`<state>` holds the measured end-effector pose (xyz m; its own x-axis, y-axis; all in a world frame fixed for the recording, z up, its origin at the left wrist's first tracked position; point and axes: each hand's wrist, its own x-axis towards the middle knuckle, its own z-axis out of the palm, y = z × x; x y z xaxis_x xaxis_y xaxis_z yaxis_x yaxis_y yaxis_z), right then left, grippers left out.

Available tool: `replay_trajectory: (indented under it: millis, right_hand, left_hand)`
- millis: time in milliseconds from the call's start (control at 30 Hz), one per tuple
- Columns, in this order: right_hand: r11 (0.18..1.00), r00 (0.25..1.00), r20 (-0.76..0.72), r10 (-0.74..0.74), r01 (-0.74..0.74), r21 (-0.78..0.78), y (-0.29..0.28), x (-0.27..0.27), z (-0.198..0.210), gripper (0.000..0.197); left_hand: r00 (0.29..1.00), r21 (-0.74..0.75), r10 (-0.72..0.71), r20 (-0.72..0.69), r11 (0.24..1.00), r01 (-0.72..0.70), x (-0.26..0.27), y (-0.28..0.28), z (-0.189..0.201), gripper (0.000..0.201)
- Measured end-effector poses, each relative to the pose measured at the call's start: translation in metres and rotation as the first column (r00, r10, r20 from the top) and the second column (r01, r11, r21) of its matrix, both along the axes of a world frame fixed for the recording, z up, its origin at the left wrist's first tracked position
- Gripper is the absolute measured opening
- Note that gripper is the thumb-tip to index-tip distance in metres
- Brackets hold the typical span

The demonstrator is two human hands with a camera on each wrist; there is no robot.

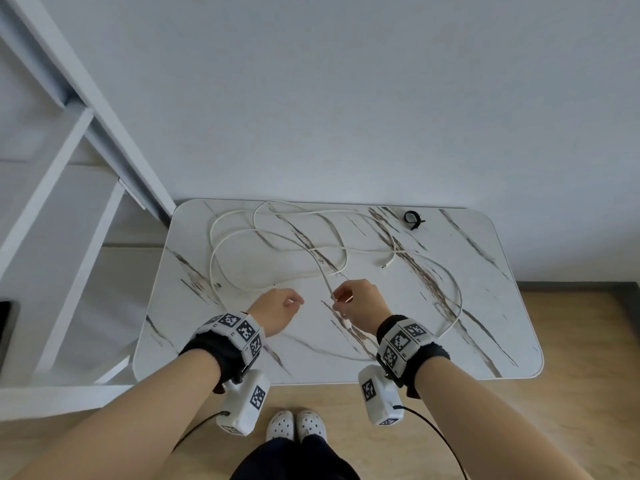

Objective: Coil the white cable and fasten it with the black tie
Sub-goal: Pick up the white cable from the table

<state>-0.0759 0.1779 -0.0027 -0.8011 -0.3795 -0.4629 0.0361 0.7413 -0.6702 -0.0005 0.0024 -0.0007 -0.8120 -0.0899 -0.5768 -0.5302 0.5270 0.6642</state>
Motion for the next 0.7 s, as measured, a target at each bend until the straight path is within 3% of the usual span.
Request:
replay_trajectory:
  millis: [100,200,433,700]
  right_hand:
    - [0.993,1.0,0.029,0.003,0.0,-0.122,-0.007,0.002,0.03,0.01]
    - [0.978,0.999,0.025,0.021,-0.015,-0.207,-0.018,0.006,0.061,0.013]
    - [0.947,0.992,-0.081,0.097,-0.117,-0.3,-0.046,0.025,0.115,0.015]
    - [0.917,0.973,-0.172,0.153,-0.205,-0.342,-0.064,0.042,0.141,0.012]
  left_hand:
    - [0.971,0.215,0.222,0.083,0.948,-0.235,0.0,-0.004,0.026,0.016]
    - [0.941,0.304,0.301,0.155,0.892,-0.335,0.006,-0.012,0.057,0.025]
    - [0.92,0.443,0.366,0.142,0.807,-0.389,0.018,-0.028,0.106,0.049]
    - [0.913,0.593,0.402,0.068,0.72,-0.361,0.016,-0.03,0.137,0.028]
